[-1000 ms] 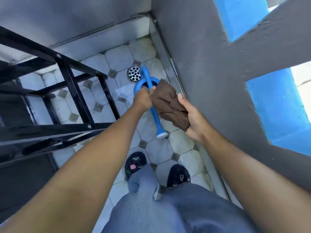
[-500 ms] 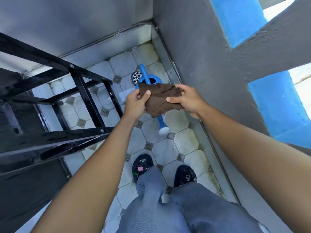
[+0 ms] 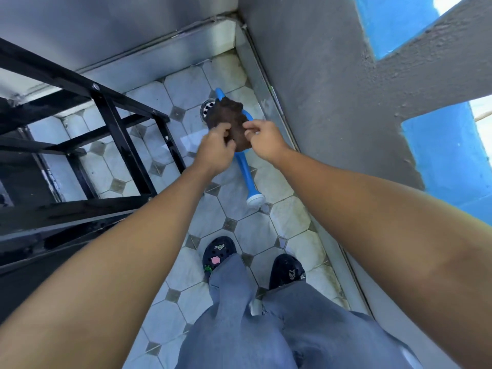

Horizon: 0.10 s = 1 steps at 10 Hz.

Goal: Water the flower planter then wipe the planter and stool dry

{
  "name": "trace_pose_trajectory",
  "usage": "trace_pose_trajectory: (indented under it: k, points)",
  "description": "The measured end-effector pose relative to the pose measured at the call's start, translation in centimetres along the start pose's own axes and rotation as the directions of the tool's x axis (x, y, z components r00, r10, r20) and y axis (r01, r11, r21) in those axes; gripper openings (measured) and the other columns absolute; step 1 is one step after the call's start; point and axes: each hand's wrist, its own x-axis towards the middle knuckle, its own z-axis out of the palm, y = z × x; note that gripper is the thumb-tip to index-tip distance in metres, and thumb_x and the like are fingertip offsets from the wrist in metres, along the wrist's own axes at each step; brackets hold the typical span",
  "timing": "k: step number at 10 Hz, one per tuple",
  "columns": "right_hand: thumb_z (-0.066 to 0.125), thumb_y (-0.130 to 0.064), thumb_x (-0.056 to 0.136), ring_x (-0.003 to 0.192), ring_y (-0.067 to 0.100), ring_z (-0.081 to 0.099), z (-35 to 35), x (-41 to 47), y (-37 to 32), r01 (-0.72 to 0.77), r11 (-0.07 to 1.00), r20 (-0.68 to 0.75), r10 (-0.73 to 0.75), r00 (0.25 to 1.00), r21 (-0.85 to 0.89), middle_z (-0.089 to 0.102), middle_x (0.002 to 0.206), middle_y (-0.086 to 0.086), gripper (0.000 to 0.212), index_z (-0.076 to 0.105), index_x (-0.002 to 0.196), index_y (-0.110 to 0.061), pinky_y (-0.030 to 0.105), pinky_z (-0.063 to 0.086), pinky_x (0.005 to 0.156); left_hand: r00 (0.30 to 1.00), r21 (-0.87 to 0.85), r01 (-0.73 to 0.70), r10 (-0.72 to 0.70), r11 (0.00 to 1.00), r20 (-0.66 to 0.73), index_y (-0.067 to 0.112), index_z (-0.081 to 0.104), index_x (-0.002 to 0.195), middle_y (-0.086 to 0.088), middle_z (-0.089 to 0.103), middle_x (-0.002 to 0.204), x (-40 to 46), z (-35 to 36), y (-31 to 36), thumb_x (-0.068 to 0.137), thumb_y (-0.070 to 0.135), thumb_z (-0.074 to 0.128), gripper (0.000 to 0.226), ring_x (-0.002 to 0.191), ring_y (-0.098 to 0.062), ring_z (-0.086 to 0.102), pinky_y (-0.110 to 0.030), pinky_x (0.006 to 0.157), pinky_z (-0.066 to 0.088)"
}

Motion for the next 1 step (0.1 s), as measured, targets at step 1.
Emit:
trace_pose_trajectory:
  k: [1]
  points:
    - [0.052, -0.006, 0.1, 0.131, 0.026, 0.053, -0.02, -1.84, -0.65, 0.04, 0.998, 0.133, -0.033, 0.991, -0.048, 0.054, 0.144, 0.015, 0.043, 0.05, 0.143, -0.002, 0.028, 0.04, 0.11, 0.988, 0.035, 0.062, -0.067, 0.997, 0.142, 0.011, 0.035, 0.151, -0.014, 0.046, 0.15, -1.05, -0.68, 0.36, 0.099, 0.03, 0.052, 0.058, 0.137, -0.03, 0.044, -0.036, 0.11, 0.035]
